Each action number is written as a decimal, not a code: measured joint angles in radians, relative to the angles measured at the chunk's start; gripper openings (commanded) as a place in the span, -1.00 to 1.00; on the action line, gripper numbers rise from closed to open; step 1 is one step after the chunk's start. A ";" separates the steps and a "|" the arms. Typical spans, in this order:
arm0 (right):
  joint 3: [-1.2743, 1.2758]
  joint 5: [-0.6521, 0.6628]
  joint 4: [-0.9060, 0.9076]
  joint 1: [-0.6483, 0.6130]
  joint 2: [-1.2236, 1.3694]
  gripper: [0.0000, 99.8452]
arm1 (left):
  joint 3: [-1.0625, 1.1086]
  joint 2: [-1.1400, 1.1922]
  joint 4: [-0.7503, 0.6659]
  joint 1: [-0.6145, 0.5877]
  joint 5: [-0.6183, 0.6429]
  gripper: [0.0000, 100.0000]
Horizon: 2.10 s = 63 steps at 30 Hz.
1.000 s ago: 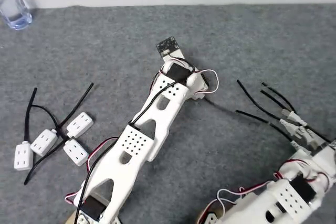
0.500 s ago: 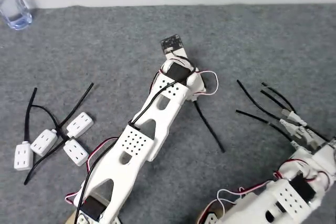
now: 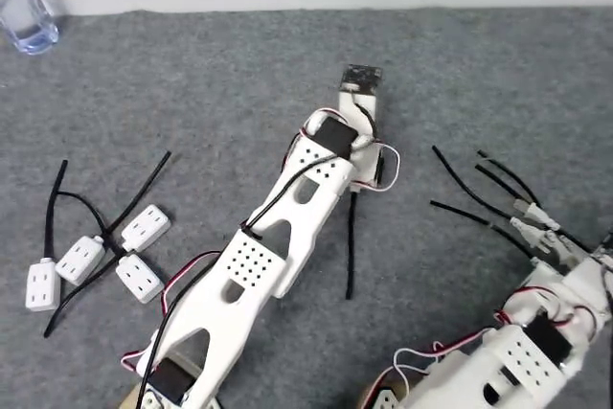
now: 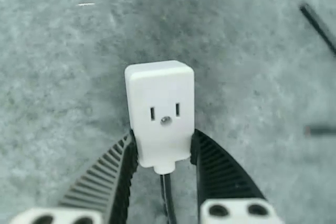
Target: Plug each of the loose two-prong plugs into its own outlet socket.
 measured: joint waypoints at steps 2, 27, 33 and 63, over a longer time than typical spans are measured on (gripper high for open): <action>0.000 0.000 0.000 0.000 0.000 -0.63 | 0.071 -0.041 0.000 0.018 -0.095 -0.98; 0.000 0.000 -0.017 0.002 0.000 -0.63 | 1.458 -1.056 0.002 -0.034 -0.690 -0.98; 0.000 0.000 -0.026 0.002 0.000 -0.63 | 1.788 -1.297 -0.041 -0.035 -0.913 -0.98; -0.064 0.319 0.186 -0.456 0.000 -0.63 | 2.418 -1.643 -0.686 0.034 -1.172 -0.98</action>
